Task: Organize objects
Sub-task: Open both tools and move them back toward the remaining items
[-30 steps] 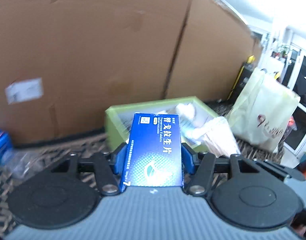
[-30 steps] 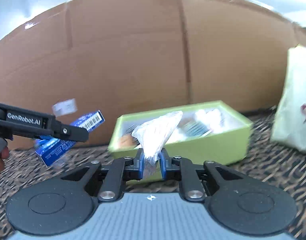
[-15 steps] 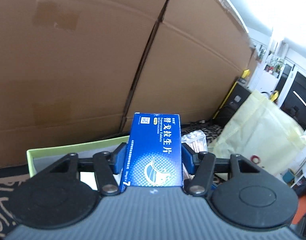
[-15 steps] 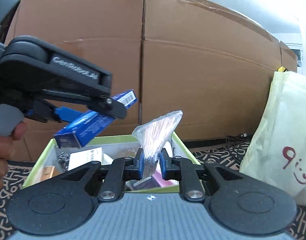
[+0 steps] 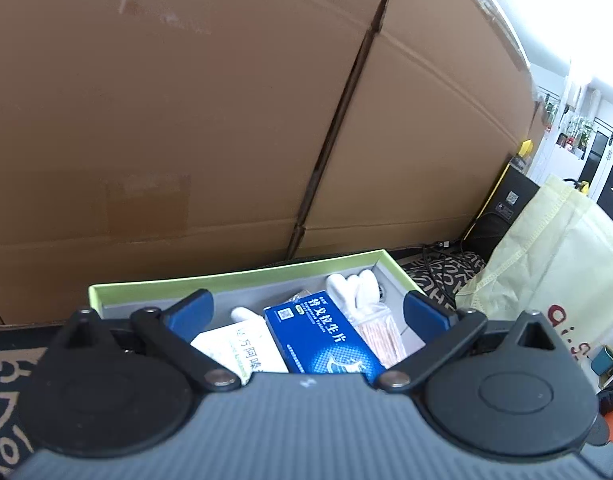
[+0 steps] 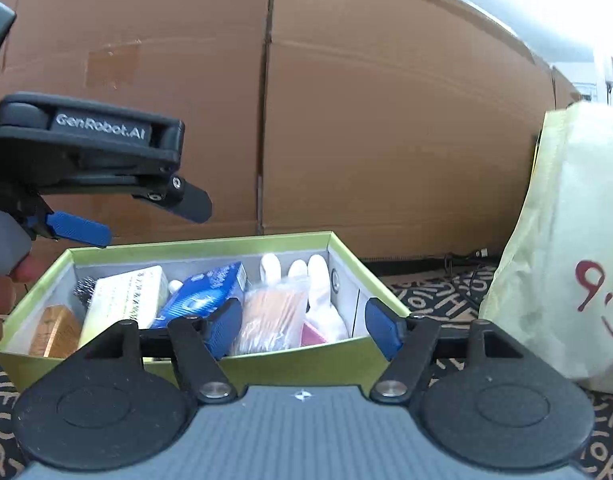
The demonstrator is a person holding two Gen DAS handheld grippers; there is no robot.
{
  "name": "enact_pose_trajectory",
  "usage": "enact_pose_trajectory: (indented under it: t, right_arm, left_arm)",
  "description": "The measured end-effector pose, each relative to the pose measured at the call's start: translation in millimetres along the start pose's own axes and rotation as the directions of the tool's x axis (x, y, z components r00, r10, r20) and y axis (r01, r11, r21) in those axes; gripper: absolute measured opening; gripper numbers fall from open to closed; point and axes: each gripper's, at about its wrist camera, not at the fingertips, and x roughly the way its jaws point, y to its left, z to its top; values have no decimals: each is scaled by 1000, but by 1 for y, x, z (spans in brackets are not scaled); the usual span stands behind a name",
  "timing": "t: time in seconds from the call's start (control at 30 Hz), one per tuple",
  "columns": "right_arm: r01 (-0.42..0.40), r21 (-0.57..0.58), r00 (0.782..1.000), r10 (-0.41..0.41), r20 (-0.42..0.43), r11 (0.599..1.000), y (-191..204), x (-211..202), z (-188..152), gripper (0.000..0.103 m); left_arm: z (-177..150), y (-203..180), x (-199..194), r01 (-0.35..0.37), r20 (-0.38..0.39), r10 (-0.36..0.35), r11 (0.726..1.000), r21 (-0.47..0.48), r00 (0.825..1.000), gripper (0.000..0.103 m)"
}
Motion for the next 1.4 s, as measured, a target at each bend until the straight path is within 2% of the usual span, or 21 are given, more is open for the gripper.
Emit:
enact_pose_trajectory:
  t: [0.13,0.33,0.57,0.7,0.87,1.0,1.1,1.27,1.3,1.4]
  right_arm:
    - [11,-2,999,-11,32,1000,2,-15,11,76]
    - [-36,-3,994,36,107,999,19,-65,16,82]
    - [-149,5,978,146,149,989,53,-108,3,83]
    - [-230,-10,966,230,115,973,82,-122,-12,83]
    - [-338,0,941,338,33,941,120,-121,-33,83]
    - [-397,-11,917,397,-36,918,150,-119,-49,83]
    - [-436,-10,898,434,-68,900,168,-117,-53,83]
    - [-502,-43,863,498,-81,864,203,-107,-50,82]
    - [-520,-40,852,516,-86,853,211,-104,-47,78]
    - [-595,-39,801,590,-100,802,232,-90,-41,68]
  left_arm:
    - [-3,6,-37,-8,26,7,1000,24,1000,103]
    - [-18,19,-94,-22,61,21,1000,8,998,103]
    - [-53,62,-163,-83,99,89,994,-68,991,103]
    - [-79,98,-186,-176,75,184,979,-99,980,103]
    - [-110,148,-208,-304,12,307,946,-112,952,103]
    - [-120,188,-228,-381,1,384,917,-114,923,103]
    - [-116,220,-244,-428,10,434,892,-143,901,103]
    - [-98,266,-258,-459,42,470,876,-150,882,103]
    - [-94,273,-257,-457,47,467,878,-144,883,103]
    - [-85,292,-250,-463,55,471,878,-120,880,103]
